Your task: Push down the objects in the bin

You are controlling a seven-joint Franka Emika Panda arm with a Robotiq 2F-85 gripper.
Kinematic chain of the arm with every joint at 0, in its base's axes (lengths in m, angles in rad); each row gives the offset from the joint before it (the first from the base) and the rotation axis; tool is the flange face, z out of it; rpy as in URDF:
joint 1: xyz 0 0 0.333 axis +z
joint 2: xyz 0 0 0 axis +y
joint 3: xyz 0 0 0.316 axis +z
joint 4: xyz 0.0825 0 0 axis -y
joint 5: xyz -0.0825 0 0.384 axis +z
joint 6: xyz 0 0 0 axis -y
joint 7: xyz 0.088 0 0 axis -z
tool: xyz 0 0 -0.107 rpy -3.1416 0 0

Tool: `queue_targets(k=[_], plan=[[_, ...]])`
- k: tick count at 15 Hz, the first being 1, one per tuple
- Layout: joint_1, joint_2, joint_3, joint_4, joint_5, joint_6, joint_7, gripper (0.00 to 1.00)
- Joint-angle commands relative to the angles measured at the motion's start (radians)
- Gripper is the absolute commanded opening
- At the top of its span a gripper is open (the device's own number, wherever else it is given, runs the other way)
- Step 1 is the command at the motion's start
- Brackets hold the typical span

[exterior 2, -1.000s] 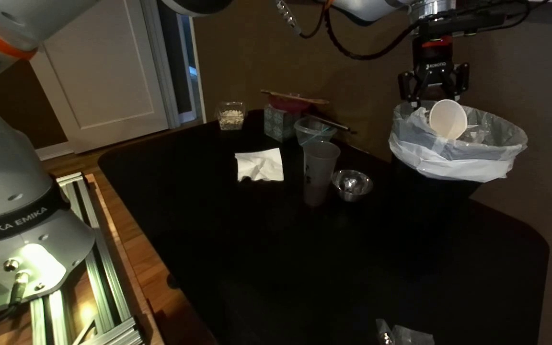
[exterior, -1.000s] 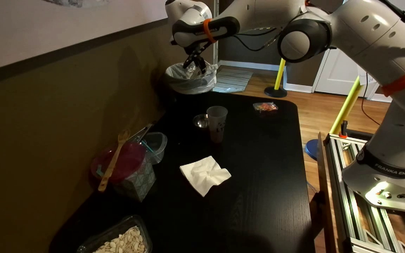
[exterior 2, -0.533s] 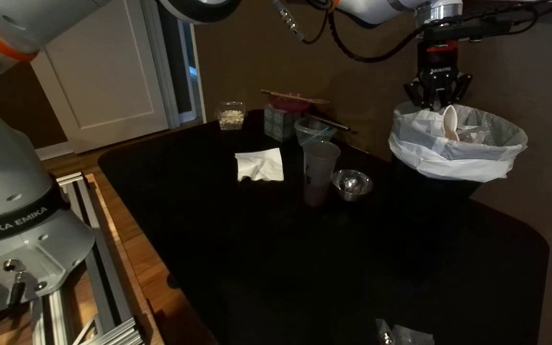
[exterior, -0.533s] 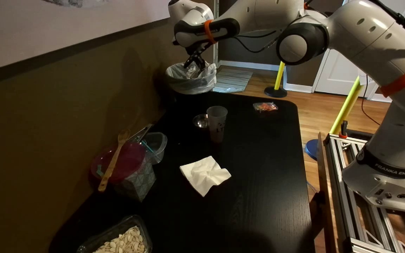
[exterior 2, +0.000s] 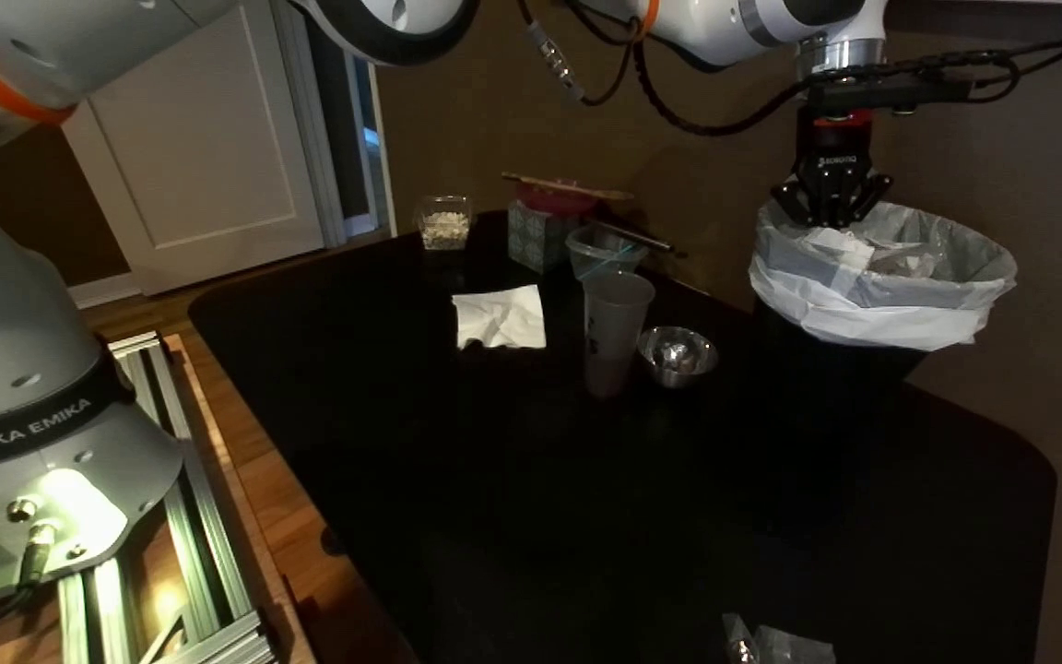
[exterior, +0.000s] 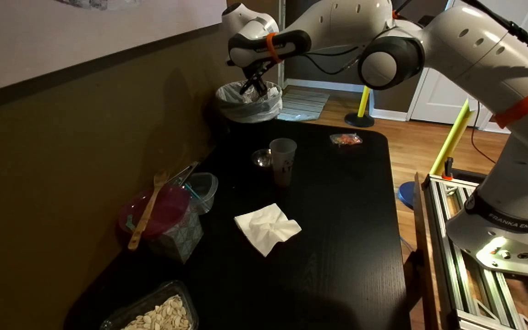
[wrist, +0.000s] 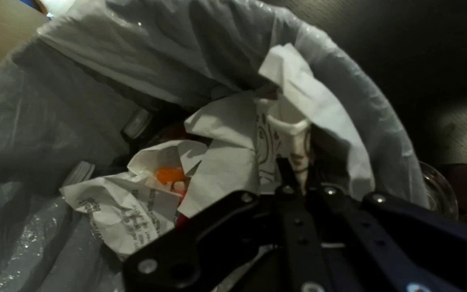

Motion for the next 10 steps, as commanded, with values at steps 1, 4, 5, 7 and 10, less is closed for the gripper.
queue_targets(k=[1, 4, 5, 7, 10], plan=[[-0.009, 0.071, 0.011, 0.06, 0.029, -0.002, 0.031, 0.01], [-0.009, 0.081, 0.009, 0.079, 0.03, -0.007, 0.066, 0.01], [-0.009, 0.075, 0.011, 0.083, 0.033, -0.015, 0.073, 0.3], [-0.004, 0.054, 0.007, 0.09, 0.027, -0.018, 0.079, 0.37], [0.007, 0.011, 0.0, 0.106, 0.017, -0.034, 0.095, 0.6]])
